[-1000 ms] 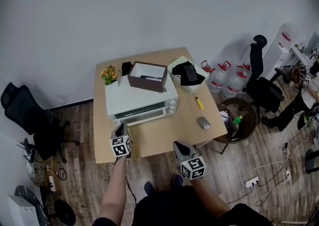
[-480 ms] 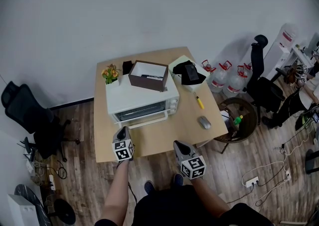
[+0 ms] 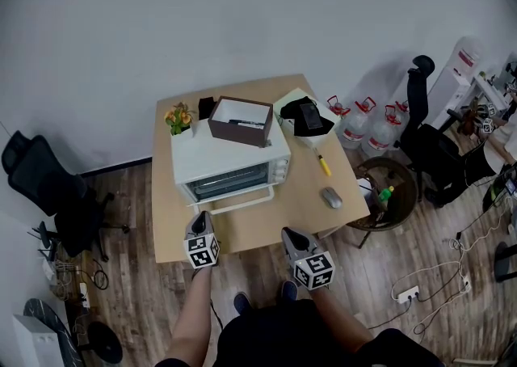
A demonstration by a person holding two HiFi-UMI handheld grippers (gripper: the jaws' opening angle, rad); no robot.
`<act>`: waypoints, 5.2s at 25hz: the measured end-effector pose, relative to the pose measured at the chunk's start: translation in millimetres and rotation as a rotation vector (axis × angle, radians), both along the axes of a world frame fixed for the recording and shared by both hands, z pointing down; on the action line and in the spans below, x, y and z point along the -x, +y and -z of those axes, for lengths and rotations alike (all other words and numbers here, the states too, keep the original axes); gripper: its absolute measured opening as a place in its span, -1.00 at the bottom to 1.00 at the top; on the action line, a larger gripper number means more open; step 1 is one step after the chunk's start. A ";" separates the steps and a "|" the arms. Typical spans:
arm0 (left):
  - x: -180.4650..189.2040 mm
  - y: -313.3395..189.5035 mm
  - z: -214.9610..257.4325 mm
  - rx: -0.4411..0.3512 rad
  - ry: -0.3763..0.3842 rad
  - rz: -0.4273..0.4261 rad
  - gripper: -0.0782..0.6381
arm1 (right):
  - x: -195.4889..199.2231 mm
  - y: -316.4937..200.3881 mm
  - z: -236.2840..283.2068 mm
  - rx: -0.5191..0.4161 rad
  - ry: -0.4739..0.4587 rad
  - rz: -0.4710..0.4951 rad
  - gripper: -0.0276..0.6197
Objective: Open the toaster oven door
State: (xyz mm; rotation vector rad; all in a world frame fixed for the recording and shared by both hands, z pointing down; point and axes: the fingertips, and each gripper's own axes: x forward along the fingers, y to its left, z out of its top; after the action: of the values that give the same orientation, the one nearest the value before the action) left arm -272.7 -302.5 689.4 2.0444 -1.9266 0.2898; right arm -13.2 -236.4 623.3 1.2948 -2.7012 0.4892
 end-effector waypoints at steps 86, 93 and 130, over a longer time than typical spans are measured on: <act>-27.1 93.2 -177.6 0.322 0.068 -0.029 -0.77 | -13.7 -2.3 -26.7 0.089 0.024 -0.024 -0.87; -25.9 95.2 -190.4 0.354 0.074 -0.021 -0.77 | -20.7 2.0 -33.9 0.102 0.038 -0.031 -0.87; -29.0 96.4 -217.6 0.478 0.098 0.013 -0.77 | -25.2 4.2 -44.4 0.133 0.044 -0.010 -0.87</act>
State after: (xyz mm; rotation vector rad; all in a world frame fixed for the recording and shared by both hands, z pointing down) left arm -243.7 -206.1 906.9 1.6963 -1.6184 0.5741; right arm 11.9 -232.2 667.7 1.2693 -2.5793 0.6215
